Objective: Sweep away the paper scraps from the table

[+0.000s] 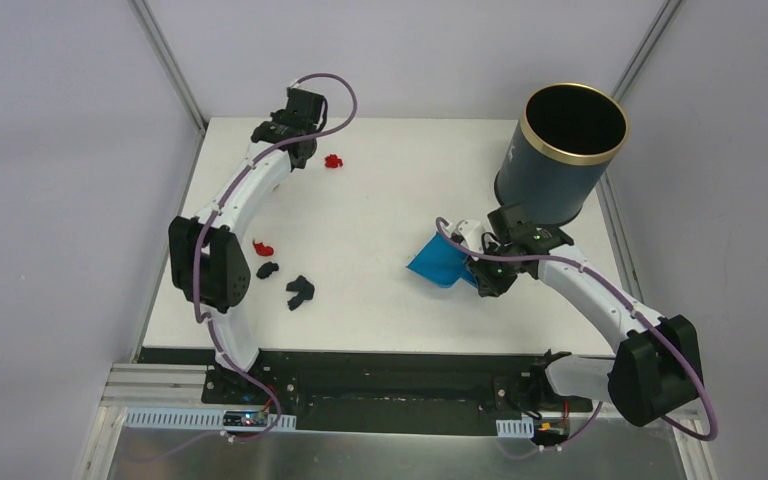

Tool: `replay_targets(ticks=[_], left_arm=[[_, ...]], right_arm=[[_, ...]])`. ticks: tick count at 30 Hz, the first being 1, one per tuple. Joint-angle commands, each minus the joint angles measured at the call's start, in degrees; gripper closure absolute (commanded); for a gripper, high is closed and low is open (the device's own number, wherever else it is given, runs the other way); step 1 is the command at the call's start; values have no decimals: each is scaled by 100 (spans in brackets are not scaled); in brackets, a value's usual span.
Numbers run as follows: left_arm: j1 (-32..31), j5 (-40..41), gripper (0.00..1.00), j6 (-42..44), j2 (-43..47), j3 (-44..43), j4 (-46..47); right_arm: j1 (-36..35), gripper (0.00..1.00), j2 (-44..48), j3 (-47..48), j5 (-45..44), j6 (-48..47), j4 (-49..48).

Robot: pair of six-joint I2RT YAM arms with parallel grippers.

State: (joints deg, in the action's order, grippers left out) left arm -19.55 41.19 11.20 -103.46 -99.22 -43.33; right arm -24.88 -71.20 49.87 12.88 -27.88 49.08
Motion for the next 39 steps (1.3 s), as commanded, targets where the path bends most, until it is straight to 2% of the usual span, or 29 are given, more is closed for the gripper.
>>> replay_targets(ticks=[1, 8, 13, 20, 24, 30, 39], left_arm=[[595, 464, 100, 260, -329, -174, -31], [1182, -4, 100, 100, -1300, -659, -17], [1462, -885, 100, -273, -1973, -1433, -365], [1446, -3461, 100, -665, -1890, -1277, -386], [1397, -4446, 100, -807, -1737, -809, -241], [899, -4716, 100, -542, -1595, -455, -189], [-542, -4811, 100, -169, -1507, -576, -654]], right_arm=[[-79, 100, 79, 54, 100, 90, -163], [-146, 100, -48, 43, -16, 82, -171], [-151, 100, 10, 16, -110, 81, -234], [-148, 100, -40, -13, -252, 70, -244], [-149, 100, 16, -54, -284, 63, -271], [-148, 100, -20, -47, -300, 55, -267], [-161, 100, -83, -56, -328, 53, -216]])
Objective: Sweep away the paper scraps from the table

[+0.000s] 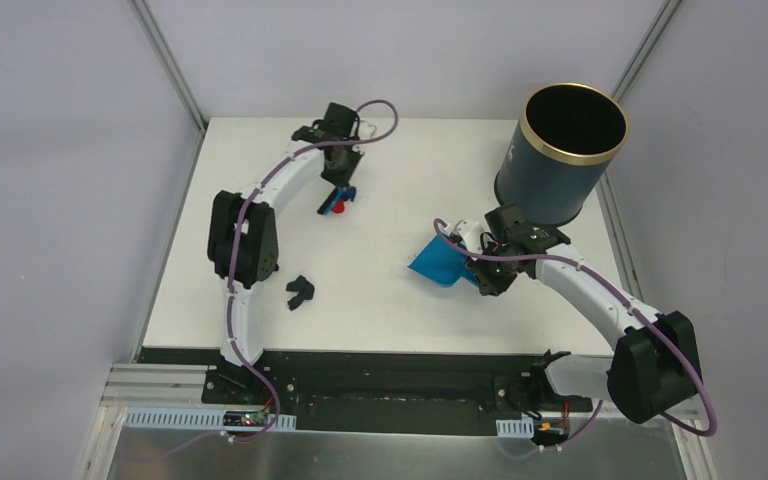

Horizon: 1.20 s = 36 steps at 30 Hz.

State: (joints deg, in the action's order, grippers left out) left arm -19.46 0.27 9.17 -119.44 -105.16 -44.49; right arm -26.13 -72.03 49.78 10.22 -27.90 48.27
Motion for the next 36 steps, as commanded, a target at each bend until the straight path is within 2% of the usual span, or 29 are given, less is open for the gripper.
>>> replay_targets(ticks=[1, 6, 8, 15, 19, 21, 24, 28, 32, 36], left_arm=[[-671, -707, 100, 8, 90, -31, -650], [-862, -1334, 100, -486, 112, -598, -1221], [-861, -1292, 100, -551, 187, -887, -1376], [-860, 430, 100, -353, 463, -1766, -1657], [-857, 1795, 100, 295, 200, -2139, -1537], [-857, 2131, 100, 656, -39, -2385, -1441], [-857, 2610, 100, 1232, -397, -2637, -1008], [-783, 3350, 100, 2142, -881, -2589, 145], [-632, 3187, 100, 2304, -1255, -2675, 767], [-510, 3308, 100, 2950, -1664, -2597, 1805]], right_arm=[[-37, 100, -8, -51, -85, 57, -138], [-26, 100, -47, -54, -312, 83, -175], [-31, 100, -51, -56, -329, 83, -186], [-33, 100, -176, -68, -441, 75, -202], [-31, 100, -197, -71, -551, 74, -237], [-32, 100, -204, -80, -575, 74, -252], [-33, 100, -254, -114, -656, 50, -289], [-26, 100, -320, -143, -773, 39, -316], [-37, 100, -320, -153, -853, 14, -374], [-26, 100, -295, -176, -881, 0, -393]])
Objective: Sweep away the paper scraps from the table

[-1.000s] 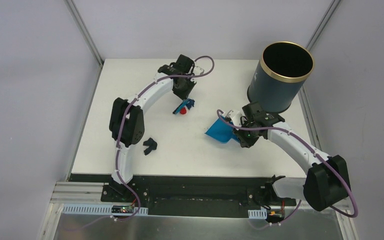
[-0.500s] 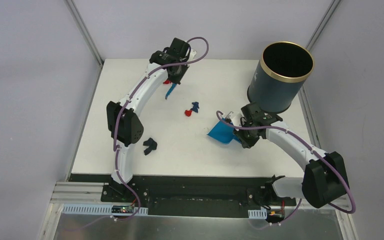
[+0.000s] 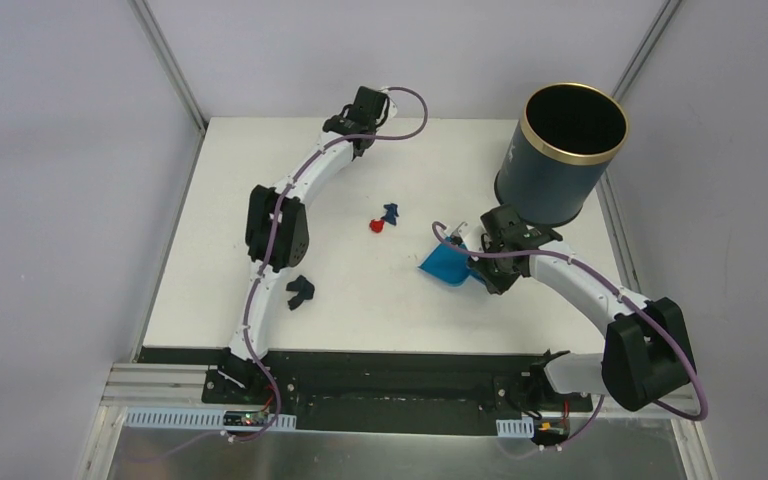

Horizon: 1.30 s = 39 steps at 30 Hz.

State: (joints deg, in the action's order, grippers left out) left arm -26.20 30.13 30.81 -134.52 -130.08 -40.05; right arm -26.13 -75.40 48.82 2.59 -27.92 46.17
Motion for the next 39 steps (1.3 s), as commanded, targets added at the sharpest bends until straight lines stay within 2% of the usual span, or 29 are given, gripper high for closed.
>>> replay_targets(ticks=[1, 4, 6, 8, 11, 18, 22, 30, 34, 39], left_arm=[[220, 208, 100, 783, -233, -135, 1452], [366, -237, 100, 383, -276, -199, 1402], [395, -827, 100, 59, -190, -143, 1145], [384, -1455, 100, -149, -8, 216, 1080], [304, -1918, 100, -191, 11, 411, 808], [12, -2103, 100, -412, 171, 884, 613], [-135, -2515, 100, -878, 460, 1131, 591], [-232, -2753, 100, -1651, 803, 1247, 137], [-259, -2993, 100, -1830, 699, 1097, -329], [-411, -2950, 100, -1963, 782, 1411, -417]], right_arm=[[-24, 100, 38, -81, -133, 6, -182], [-24, 100, 25, -88, -140, 6, -186], [-24, 100, -8, -100, -115, -7, -203], [-24, 100, -70, -76, -126, -20, -205], [-19, 100, -126, -61, -187, -20, -197], [-32, 100, -133, -42, -182, -24, -224], [-162, 100, -329, 7, -418, -76, -202], [-441, 100, -776, 284, -690, -124, -11], [-518, 100, -1128, 589, -751, -148, 90], [-610, 100, -1709, 1000, -798, -170, 218]])
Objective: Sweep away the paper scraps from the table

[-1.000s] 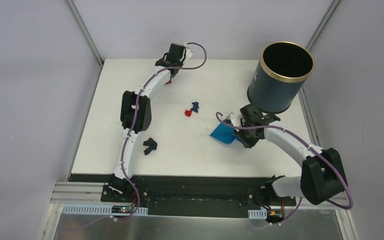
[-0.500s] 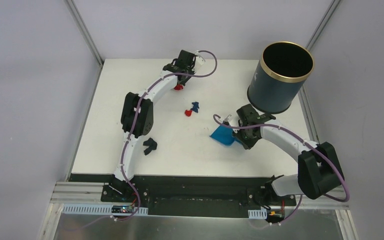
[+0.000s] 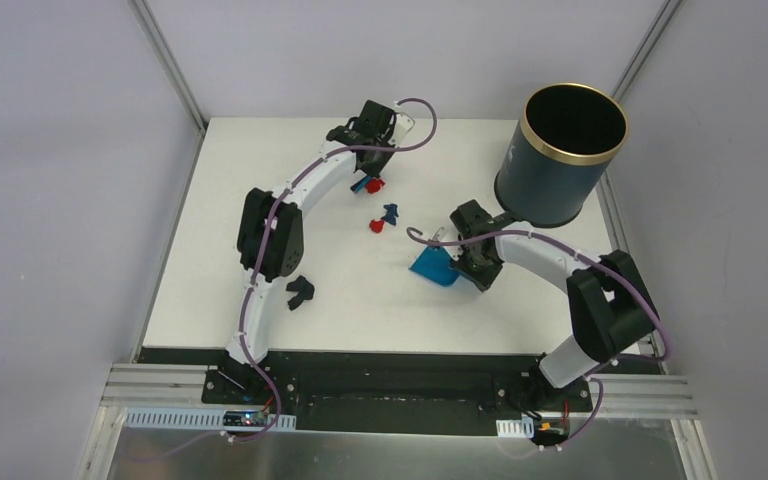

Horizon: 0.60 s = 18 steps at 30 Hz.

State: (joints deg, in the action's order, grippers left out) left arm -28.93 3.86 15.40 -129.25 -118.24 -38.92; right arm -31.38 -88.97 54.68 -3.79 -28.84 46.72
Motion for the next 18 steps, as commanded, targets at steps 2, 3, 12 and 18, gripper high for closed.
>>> replay_targets(ticks=[2, 3, 12, 18], left_arm=[[-163, -548, 100, -621, 316, 272, -627], [-185, -647, 100, -678, 333, 282, -698], [-227, -1157, 100, -1371, 178, -202, -1835], [-245, -1314, 100, -1764, 449, 312, -1743]], right_arm=[[-92, 100, -544, 585, -174, -90, 236], [-93, 100, -625, 669, -179, -109, 267], [-229, 100, -1315, 1626, -129, -199, 699], [-409, 100, -1908, 2355, -352, -137, 1348]])
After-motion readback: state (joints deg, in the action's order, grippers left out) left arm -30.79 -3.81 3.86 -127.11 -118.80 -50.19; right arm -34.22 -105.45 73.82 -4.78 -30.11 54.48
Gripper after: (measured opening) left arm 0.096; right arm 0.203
